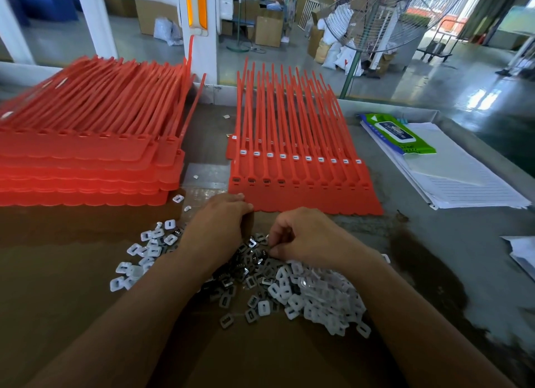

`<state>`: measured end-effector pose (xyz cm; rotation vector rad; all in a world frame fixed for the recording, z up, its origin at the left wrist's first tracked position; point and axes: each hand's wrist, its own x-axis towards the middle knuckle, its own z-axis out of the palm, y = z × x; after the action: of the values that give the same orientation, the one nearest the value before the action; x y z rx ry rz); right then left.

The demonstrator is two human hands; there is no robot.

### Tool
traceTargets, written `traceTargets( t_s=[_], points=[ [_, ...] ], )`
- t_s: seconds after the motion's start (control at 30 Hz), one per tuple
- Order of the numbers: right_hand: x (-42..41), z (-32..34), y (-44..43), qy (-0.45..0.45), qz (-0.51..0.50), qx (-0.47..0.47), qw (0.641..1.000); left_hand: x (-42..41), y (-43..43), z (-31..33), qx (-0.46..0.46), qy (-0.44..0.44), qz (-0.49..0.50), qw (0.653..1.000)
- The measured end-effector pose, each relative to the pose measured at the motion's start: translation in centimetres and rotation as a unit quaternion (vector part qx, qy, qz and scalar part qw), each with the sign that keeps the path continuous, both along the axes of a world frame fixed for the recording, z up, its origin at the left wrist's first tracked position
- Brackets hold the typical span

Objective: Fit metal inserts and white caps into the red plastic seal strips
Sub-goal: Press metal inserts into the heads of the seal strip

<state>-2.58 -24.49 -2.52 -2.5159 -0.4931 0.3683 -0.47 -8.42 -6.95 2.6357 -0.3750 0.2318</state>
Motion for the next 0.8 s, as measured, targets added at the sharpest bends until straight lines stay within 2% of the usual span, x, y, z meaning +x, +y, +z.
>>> traceTargets(
  t_s=[0.3,0.53,0.8],
  points=[
    [-0.3,-0.1,-1.0,0.015,-0.046,0.137,0.989,0.1,-0.1,0.1,0.008,0.002,0.001,1.000],
    [-0.1,-0.2,-1.3,-0.030,-0.105,0.186,0.976,0.0,0.1,0.0,0.006,0.006,-0.001,1.000],
    [0.1,-0.6,-1.7,-0.053,-0.121,0.153,0.979,-0.1,0.1,0.0,0.006,0.010,0.001,1.000]
  ],
)
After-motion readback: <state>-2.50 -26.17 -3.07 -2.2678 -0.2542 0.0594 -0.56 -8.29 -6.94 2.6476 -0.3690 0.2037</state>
